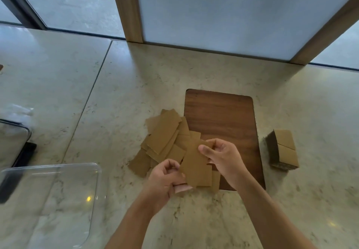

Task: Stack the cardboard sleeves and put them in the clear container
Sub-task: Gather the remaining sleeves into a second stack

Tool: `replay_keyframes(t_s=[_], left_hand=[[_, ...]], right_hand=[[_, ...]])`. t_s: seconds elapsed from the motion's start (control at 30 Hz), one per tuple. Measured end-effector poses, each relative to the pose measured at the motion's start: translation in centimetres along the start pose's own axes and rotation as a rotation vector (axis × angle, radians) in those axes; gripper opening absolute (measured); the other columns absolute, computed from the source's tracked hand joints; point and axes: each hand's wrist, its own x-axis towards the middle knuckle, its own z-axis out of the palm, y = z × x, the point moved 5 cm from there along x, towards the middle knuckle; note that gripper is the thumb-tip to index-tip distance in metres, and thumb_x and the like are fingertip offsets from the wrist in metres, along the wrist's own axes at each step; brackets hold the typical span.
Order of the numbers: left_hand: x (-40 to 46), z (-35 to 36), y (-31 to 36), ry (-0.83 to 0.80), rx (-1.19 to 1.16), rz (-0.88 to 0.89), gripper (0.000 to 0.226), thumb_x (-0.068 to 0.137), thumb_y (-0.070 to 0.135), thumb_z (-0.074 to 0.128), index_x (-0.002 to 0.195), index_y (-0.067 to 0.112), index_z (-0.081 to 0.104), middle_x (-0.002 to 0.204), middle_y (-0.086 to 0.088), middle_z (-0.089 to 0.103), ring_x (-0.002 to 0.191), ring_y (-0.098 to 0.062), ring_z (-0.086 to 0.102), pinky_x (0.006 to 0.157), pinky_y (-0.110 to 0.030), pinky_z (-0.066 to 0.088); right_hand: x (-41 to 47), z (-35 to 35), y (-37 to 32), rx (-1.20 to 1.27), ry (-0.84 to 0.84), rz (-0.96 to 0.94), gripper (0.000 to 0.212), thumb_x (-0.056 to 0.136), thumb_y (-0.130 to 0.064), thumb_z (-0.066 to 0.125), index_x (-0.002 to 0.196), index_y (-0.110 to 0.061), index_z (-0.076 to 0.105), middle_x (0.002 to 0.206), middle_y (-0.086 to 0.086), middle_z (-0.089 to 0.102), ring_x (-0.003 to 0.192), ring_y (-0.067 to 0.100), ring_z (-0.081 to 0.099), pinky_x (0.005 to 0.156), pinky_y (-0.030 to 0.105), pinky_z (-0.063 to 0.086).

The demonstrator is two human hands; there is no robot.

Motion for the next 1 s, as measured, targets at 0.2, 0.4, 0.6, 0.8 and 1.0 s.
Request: replay_keyframes(t_s=[0.2, 0.4, 0.6, 0.8, 1.0], left_hand=[[-0.1, 1.2, -0.7, -0.258, -0.092, -0.095, 0.062, 0.081, -0.010, 0.053, 0.143, -0.009, 0.051, 0.118, -0.036, 0.068, 0.101, -0.051, 0.071, 0.088, -0.059, 0.059], [-0.2, -1.1, -1.5, -0.123, -0.418, 0.053, 0.082, 0.075, -0.015, 0.049, 0.137, 0.036, 0.068, 0.103, -0.026, 0.067, 0.082, -0.039, 0.066, 0.070, -0.052, 0.056], [-0.6, -3.1, -2.0, 0.077, -0.382, 0.165, 0.086, 0.069, -0.021, 0.043, 0.128, 0.035, 0.073, 0.094, -0.022, 0.071, 0.079, -0.032, 0.069, 0.066, -0.045, 0.058], [-0.5, -0.3, -2.7, 0.031, -0.311, 0.089, 0.032, 0.106, 0.043, 0.052, 0.133, 0.043, 0.067, 0.091, -0.017, 0.066, 0.074, -0.031, 0.066, 0.062, -0.041, 0.053], [-0.5, 3.1, -2.9, 0.030, -0.209, 0.183, 0.059, 0.092, 0.075, 0.042, 0.133, 0.042, 0.067, 0.110, -0.013, 0.078, 0.098, -0.034, 0.076, 0.074, -0.045, 0.062]], right_hand=[[-0.6, 3.9, 1.2, -0.154, -0.213, -0.072, 0.022, 0.097, -0.045, 0.068, 0.095, -0.026, 0.080, 0.074, 0.006, 0.074, 0.064, 0.021, 0.068, 0.054, 0.027, 0.053], [-1.1, 0.2, 5.5, -1.096, -0.057, -0.120, 0.064, 0.078, -0.068, 0.073, 0.130, -0.034, 0.055, 0.123, -0.011, 0.044, 0.117, 0.014, 0.037, 0.101, 0.031, 0.035], [-2.3, -3.7, 5.9, -0.672, 0.240, -0.102, 0.017, 0.091, -0.035, 0.073, 0.088, -0.039, 0.057, 0.092, -0.016, 0.066, 0.089, 0.010, 0.061, 0.070, 0.016, 0.041], [-4.0, -5.2, 4.0, -0.165, 0.188, -0.103, 0.005, 0.102, -0.022, 0.065, 0.104, -0.022, 0.069, 0.095, -0.001, 0.079, 0.078, 0.015, 0.078, 0.066, 0.029, 0.062], [-7.3, 0.7, 3.8, -0.089, 0.098, -0.059, 0.009, 0.104, -0.030, 0.061, 0.112, -0.029, 0.062, 0.088, -0.006, 0.077, 0.069, 0.009, 0.070, 0.051, 0.020, 0.051]])
